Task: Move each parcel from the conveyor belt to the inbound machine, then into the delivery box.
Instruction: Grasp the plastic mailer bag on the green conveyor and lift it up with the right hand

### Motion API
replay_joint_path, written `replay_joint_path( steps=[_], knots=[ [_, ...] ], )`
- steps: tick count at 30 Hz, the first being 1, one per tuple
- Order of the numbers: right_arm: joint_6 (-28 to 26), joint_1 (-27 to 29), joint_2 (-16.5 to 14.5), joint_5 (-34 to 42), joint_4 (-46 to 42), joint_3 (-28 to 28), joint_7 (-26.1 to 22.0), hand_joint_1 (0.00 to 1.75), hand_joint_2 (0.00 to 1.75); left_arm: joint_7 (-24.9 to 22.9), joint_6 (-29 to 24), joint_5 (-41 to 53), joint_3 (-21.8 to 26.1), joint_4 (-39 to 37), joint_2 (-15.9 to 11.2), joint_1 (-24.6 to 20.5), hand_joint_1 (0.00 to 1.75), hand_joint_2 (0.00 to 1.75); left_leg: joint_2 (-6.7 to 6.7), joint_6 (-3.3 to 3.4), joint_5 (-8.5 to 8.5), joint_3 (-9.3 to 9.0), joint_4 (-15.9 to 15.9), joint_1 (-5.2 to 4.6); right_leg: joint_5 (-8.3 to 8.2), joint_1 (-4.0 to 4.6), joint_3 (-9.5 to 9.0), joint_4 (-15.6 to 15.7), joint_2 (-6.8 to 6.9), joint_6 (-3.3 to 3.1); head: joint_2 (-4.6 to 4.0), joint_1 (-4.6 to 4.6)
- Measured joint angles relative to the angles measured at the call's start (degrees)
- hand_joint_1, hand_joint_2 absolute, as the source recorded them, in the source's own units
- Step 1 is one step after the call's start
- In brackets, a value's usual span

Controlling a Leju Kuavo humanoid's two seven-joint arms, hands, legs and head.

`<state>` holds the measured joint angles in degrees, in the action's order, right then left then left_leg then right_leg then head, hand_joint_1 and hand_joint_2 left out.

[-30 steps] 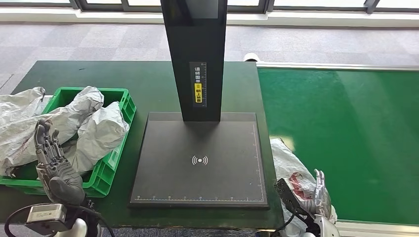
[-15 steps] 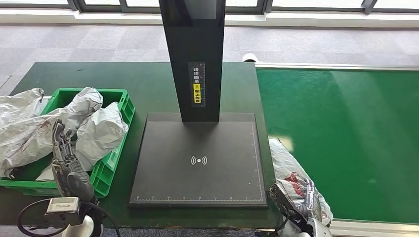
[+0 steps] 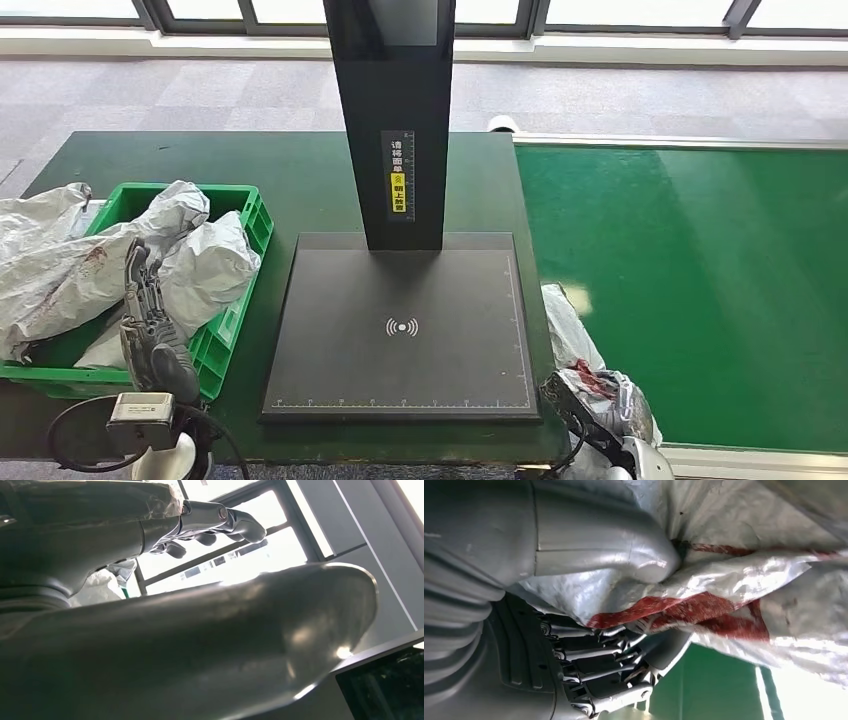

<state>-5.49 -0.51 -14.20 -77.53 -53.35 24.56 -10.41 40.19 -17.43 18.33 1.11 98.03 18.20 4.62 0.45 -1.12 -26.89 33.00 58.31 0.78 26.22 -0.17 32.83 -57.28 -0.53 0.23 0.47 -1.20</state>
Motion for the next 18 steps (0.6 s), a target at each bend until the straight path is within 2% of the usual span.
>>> replay_joint_path(
  steps=[12, 18],
  knots=[
    [-2.44, 5.52, -3.42, 7.19, -14.71, -0.66, -6.91, 1.75, 1.75, 0.11, 0.1, 0.34, 0.53, 1.1, 0.69, 0.53, 0.0, 0.0, -0.5, -0.1, 0.1, 0.42, -0.04, -0.01, 0.07, -0.03, 0.58, -0.12, 0.44, -0.07, -0.01, 0.0],
    [-7.34, 8.38, -4.65, 20.34, -23.75, -1.63, -12.76, 1.75, 1.75, 0.11, -1.43, 0.31, 0.53, 2.12, 0.7, 1.76, 0.0, 0.0, -0.83, -0.03, 0.16, 0.77, -0.04, -0.07, 0.1, -0.23, 0.86, -0.22, 0.76, -0.04, -0.01, 0.0]
  ],
)
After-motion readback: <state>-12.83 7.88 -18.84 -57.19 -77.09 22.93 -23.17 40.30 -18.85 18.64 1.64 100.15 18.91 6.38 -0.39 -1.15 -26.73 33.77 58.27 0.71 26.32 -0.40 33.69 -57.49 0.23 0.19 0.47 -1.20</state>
